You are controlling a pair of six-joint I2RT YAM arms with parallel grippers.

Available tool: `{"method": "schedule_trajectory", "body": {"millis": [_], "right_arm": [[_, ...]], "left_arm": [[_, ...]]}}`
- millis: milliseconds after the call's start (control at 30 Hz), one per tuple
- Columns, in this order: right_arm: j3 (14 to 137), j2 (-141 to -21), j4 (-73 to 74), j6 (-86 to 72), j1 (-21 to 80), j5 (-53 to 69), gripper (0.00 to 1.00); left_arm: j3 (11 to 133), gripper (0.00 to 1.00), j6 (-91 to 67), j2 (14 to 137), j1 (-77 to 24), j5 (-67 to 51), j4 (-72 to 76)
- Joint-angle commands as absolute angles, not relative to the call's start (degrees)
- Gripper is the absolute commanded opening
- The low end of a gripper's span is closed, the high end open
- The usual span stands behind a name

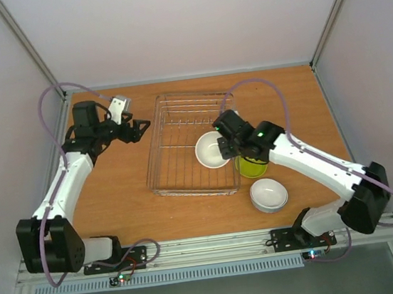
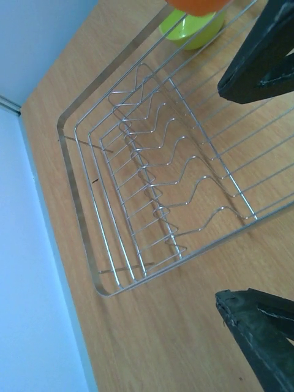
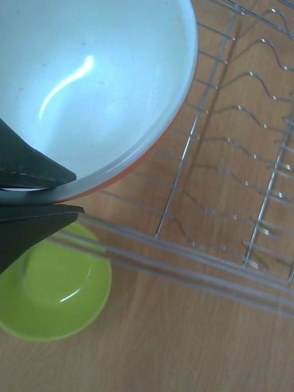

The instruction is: Load the bowls into the dish rack

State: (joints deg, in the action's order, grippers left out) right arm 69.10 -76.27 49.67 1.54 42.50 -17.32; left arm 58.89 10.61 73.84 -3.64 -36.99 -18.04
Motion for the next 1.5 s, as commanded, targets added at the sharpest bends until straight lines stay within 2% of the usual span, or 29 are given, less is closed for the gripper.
{"method": "schedule_trajectory", "body": {"millis": [0, 167, 500, 833, 900, 967, 1067, 1333, 1367, 1433, 1467], "right_arm": [[72.79, -80.60, 46.63, 2.27, 46.13, -21.05, 0.01], [75.21, -86.20, 43.96, 3.13, 49.03, -20.87, 0.01], [82.52, -95.83, 41.75, 4.26, 52.88, -21.44, 0.01], [87.27, -98.69, 39.63, 5.67, 55.63, -22.21, 0.01], [87.60, -98.51, 39.03, 6.10, 56.24, -22.70, 0.01], [87.42, -98.00, 38.20, 6.53, 56.77, -23.13, 0.01], [86.75, -97.12, 37.05, 6.93, 57.35, -23.68, 0.01], [83.98, -95.20, 36.08, 7.14, 57.48, -24.83, 0.01], [83.23, -94.72, 35.93, 7.01, 57.48, -24.83, 0.03], [81.11, -93.03, 34.96, 6.35, 57.40, -24.72, 0.12], [79.45, -91.75, 33.35, 6.14, 57.39, -24.04, 0.21]], "left_arm": [[62.28, 0.83, 7.32, 76.54, -6.42, -35.22, -25.01], [59.34, 0.83, 8.66, 75.56, -9.62, -34.14, -25.97], [58.63, 0.83, 16.25, 79.22, -11.39, -43.80, -32.41], [58.71, 0.82, 17.66, 80.71, -13.47, -41.58, -33.79], [58.79, 0.79, 17.90, 81.05, -14.32, -40.50, -34.07], [58.88, 0.73, 18.24, 81.46, -15.30, -39.09, -34.43], [59.21, 0.59, 18.54, 82.13, -16.27, -37.71, -34.76], [59.94, 0.10, 18.62, 82.63, -16.66, -37.38, -35.34], [59.95, 0.06, 18.70, 82.51, -16.66, -37.14, -35.19], [59.82, 0.01, 18.76, 82.27, -16.63, -37.00, -34.84], [59.65, 0.01, 18.93, 82.06, -16.61, -37.32, -34.69]]}}
